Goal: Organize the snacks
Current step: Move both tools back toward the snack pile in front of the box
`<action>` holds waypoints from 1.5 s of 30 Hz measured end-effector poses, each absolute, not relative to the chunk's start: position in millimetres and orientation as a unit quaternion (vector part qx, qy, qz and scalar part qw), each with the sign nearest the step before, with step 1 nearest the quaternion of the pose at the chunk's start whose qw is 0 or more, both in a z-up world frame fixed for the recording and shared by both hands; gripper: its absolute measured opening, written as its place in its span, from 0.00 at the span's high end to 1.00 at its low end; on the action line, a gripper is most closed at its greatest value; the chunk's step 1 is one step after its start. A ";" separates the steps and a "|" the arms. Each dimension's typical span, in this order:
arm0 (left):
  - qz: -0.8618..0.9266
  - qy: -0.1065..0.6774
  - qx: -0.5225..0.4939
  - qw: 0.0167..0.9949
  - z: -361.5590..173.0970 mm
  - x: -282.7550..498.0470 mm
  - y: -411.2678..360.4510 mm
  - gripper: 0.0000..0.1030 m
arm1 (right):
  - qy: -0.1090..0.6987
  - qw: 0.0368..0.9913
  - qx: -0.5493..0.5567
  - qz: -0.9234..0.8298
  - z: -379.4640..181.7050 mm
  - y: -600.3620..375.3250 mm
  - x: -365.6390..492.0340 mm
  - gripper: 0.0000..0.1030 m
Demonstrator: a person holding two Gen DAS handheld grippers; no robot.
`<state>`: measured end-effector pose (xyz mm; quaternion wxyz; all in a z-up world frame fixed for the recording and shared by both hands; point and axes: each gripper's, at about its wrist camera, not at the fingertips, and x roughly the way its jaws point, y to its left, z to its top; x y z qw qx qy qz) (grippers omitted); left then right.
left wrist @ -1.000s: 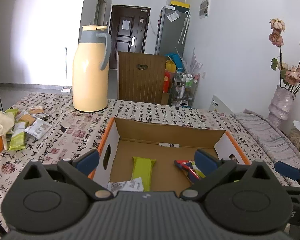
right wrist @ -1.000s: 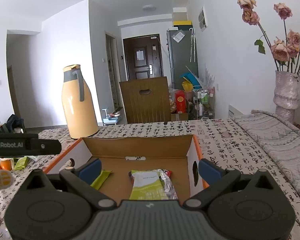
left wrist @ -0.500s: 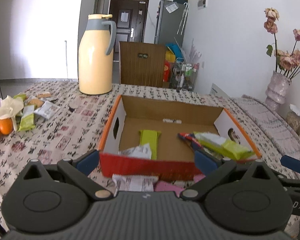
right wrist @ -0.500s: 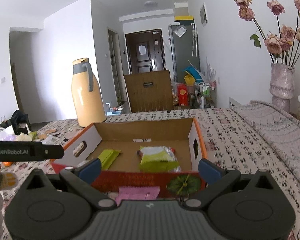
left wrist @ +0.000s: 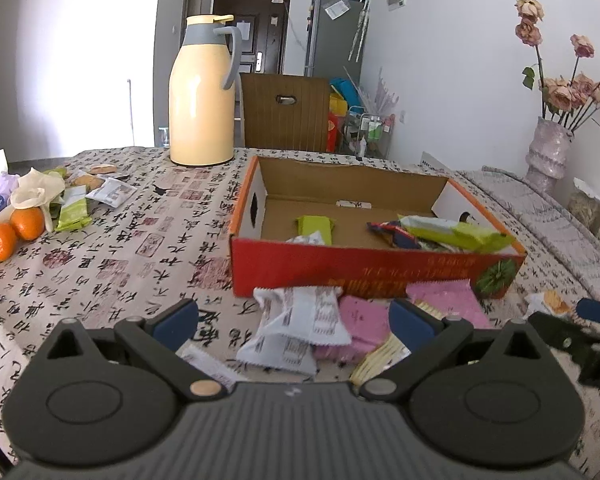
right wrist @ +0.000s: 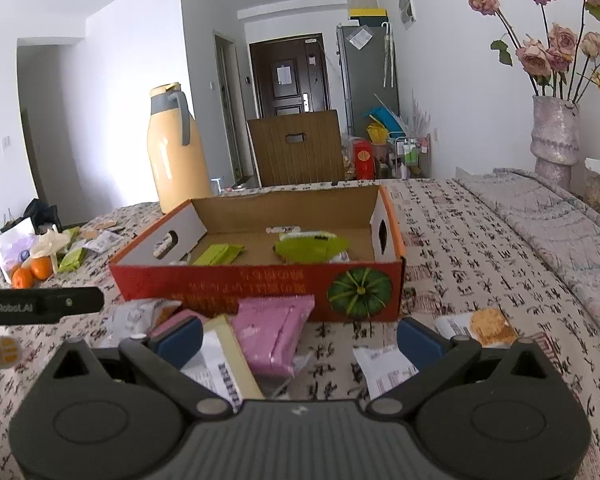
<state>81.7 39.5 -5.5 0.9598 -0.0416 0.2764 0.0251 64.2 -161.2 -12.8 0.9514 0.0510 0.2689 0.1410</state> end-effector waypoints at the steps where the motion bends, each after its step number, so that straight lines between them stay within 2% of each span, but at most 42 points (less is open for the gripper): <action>1: 0.025 0.276 -0.040 0.960 -7.4 79.4 41.0 0.00 | 0.269 0.951 0.051 0.141 -13.7 -162.3 61.9 0.00; 15: 0.029 0.295 -0.047 0.954 -51.2 77.6 55.7 0.00 | 0.282 0.947 0.046 0.144 -24.8 -162.8 44.9 0.00; 38: 0.009 0.280 -0.083 0.956 -52.5 74.1 64.8 0.00 | 0.300 0.939 0.040 0.162 -36.5 -145.9 48.9 0.00; 45: 0.003 0.280 -0.090 0.956 -52.5 74.0 66.6 0.00 | 0.328 0.928 0.028 0.174 -49.6 -129.4 66.2 0.00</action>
